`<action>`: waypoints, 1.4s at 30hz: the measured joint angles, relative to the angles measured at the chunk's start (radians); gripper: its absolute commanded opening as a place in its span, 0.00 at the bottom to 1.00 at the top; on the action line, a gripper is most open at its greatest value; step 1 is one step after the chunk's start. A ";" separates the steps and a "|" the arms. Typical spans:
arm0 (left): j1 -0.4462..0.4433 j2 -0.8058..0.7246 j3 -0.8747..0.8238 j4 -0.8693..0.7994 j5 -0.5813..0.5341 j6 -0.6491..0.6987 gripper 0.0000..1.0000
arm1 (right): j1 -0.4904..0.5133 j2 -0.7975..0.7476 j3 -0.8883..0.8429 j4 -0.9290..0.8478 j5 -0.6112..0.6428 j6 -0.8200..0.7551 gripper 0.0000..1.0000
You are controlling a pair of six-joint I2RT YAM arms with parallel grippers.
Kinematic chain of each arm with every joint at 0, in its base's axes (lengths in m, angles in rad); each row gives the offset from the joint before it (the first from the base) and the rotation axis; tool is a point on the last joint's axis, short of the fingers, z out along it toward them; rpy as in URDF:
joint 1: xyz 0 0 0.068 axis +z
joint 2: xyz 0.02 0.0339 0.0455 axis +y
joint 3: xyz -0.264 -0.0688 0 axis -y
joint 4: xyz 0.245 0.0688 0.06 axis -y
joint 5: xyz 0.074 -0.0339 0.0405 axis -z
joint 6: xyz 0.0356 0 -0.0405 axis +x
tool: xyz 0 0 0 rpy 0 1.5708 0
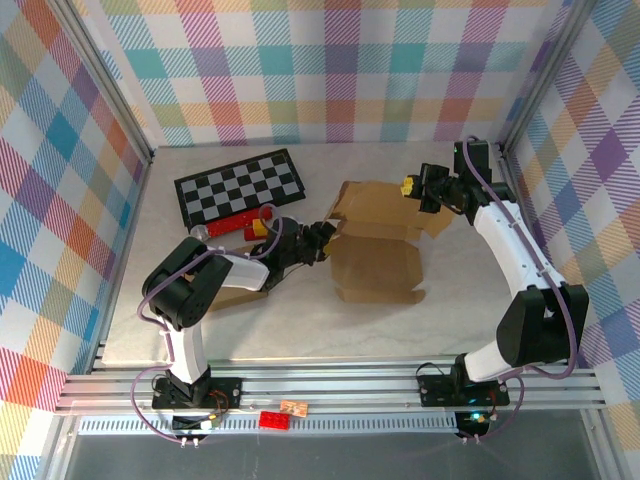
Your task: Fold the paper box
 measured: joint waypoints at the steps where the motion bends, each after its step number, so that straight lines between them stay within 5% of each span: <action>1: -0.005 -0.006 -0.002 -0.008 -0.004 0.008 0.44 | -0.002 0.002 -0.001 0.003 0.000 0.002 0.00; 9: -0.016 -0.095 0.019 -0.212 -0.031 0.128 0.47 | -0.002 0.009 -0.003 0.016 -0.011 -0.002 0.00; 15: -0.016 -0.174 0.056 -0.516 -0.062 0.264 0.53 | 0.020 0.013 -0.008 0.017 -0.006 -0.060 0.00; 29: -0.014 -0.548 -0.018 -1.078 -0.186 0.486 0.57 | 0.192 0.094 -0.132 0.265 0.047 -0.257 0.00; 42: 0.127 -0.609 -0.016 -1.220 -0.185 0.679 0.45 | 0.230 0.115 -0.301 0.499 0.014 -0.368 0.00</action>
